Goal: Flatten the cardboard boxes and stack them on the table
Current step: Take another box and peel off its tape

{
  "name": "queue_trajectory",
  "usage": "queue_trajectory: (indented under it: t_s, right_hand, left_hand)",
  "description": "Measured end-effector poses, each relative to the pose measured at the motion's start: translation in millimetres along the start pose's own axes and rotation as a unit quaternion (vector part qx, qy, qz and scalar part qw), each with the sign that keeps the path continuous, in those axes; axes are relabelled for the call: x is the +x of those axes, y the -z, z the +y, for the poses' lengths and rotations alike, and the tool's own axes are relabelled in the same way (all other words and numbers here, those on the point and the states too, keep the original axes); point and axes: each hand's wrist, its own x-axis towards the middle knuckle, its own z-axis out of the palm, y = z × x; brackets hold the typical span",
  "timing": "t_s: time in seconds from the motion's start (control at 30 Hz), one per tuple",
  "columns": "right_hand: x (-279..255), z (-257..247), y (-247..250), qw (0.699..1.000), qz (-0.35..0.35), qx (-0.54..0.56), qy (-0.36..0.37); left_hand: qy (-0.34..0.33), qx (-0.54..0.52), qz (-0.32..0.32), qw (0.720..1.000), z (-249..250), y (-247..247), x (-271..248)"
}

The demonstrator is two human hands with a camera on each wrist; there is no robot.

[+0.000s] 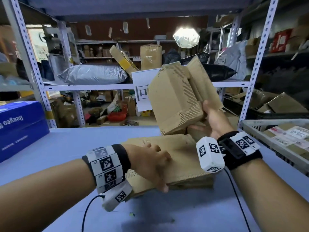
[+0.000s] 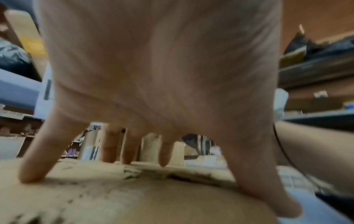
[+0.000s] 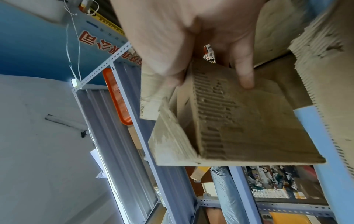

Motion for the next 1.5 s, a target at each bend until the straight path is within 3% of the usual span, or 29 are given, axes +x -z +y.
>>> queue_trajectory:
  t_s: [0.27, 0.63, 0.8, 0.9, 1.0, 1.07, 1.13, 1.23, 1.33, 1.43, 1.5]
  right_hand:
    - [-5, -2, 0, 1.0, -0.016, 0.014, 0.012]
    - [-7, 3, -7, 0.998, -0.025, 0.043, 0.04]
    - [-5, -2, -4, 0.992, -0.01, -0.025, 0.12]
    - [-4, -6, 0, 0.987, -0.001, -0.064, 0.144]
    - [-4, -10, 1, 0.983, -0.001, -0.083, 0.166]
    - [-4, -12, -3, 0.978, -0.009, -0.099, 0.185]
    - [-6, -13, -9, 0.968, -0.023, -0.118, 0.222]
    - [-2, -11, -14, 0.955, -0.028, -0.13, 0.264]
    - [3, -8, -8, 0.96, -0.019, -0.153, 0.236]
    - [3, -7, -6, 0.952, -0.038, -0.191, 0.238]
    - [3, -7, -10, 0.948, -0.067, -0.202, 0.238]
  left_hand:
    - [-0.067, 0.007, -0.004, 0.998, -8, 18, 11]
    - [-0.114, -0.058, 0.022, 0.992, -26, -2, 23]
    - [-0.057, -0.179, 0.06, 0.98, -61, 28, 10]
    - [0.022, -0.266, 0.172, 0.948, -92, 58, -5]
    - [0.081, -0.412, 0.305, 0.854, -109, 73, -19]
    - [0.065, -0.472, 0.358, 0.803, -103, 80, -24]
    - [0.02, -0.515, 0.361, 0.777, -89, 86, -25]
    - [-0.006, -0.556, 0.355, 0.751, -74, 91, -23]
    - [-0.044, -0.595, 0.325, 0.734, -76, 89, -24]
    - [-0.096, -0.588, 0.274, 0.755, -79, 83, -20]
    - [-0.078, -0.565, 0.27, 0.776, -76, 77, -14]
